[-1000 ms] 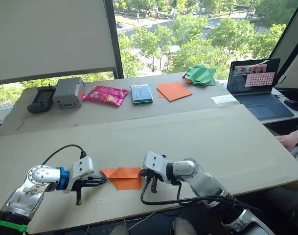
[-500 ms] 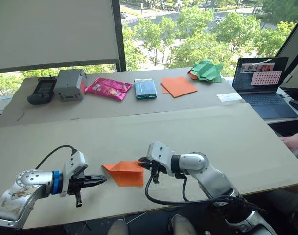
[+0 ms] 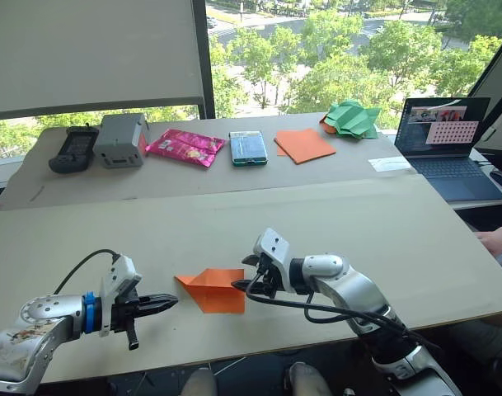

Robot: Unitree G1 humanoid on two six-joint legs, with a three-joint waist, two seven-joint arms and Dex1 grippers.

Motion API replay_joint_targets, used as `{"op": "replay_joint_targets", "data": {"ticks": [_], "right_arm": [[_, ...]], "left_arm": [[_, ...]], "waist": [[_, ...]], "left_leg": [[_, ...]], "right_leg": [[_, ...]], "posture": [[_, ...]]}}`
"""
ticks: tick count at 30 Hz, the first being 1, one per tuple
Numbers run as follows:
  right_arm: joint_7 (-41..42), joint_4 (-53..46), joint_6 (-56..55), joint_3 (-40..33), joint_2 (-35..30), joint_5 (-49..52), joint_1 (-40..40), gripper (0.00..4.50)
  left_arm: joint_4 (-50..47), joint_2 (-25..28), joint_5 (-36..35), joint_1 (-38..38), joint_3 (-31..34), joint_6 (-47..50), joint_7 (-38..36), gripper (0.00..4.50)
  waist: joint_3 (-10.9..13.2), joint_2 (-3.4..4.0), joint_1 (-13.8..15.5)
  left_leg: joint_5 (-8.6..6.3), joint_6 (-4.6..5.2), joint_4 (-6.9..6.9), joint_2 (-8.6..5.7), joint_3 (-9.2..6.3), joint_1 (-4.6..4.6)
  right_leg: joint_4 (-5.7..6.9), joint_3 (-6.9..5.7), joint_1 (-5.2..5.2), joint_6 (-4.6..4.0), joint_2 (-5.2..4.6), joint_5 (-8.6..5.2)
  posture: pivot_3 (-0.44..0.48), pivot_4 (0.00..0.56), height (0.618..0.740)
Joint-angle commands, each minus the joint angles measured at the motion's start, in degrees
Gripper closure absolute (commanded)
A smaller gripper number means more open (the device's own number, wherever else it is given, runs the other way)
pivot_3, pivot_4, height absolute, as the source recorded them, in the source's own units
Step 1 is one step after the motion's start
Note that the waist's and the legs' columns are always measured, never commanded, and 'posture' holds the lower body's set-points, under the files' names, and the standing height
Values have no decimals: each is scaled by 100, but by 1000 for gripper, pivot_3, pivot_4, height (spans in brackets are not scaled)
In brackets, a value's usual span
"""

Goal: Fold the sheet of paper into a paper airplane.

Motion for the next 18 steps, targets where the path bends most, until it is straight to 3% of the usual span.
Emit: {"op": "replay_joint_targets", "data": {"ticks": [1, 5, 8, 15, 18], "right_arm": [[109, 1, 178, -145, 73, 345, -154, 1191], [147, 65, 157, -53, 50, 425, -157, 1191], [131, 60, 119, -8, 52, 464, -140, 1983], [77, -31, 33, 79, 38, 455, -67, 4467], [39, -150, -62, 51, 30, 443, -38, 4491]], "left_arm": [[-254, -22, -129, 61, 205, 49, 84, 4500], [-329, -41, -159, 128, 257, 50, 160, 4500], [-372, -76, -167, 160, 300, 66, 214, 4500], [-555, -131, -260, 273, 404, 194, 317, 4500], [-505, -120, -309, 249, 476, 229, 359, 4500]], "waist": [[0, 0, -2], [2, 5, 1], [2, 5, 2], [1, 3, 0], [0, 2, 0]], "left_leg": [[0, 0, 0, 0, -1, 1], [-27, -44, -4, 0, -4, 3], [-27, -44, 0, 0, -4, 3], [-26, -43, 4, 0, -4, 2], [-26, -43, 4, 0, -4, 2]], "right_leg": [[11, 1, -1, 0, 0, 0], [22, 0, -6, -1, 0, -1], [19, 0, -8, 0, 0, -1], [20, 0, -4, 0, 0, -1], [30, 1, -4, 0, 0, -1]], "posture": [[0, 150, 706], [0, 150, 706], [0, 150, 706], [0, 150, 706], [0, 150, 706]]}}
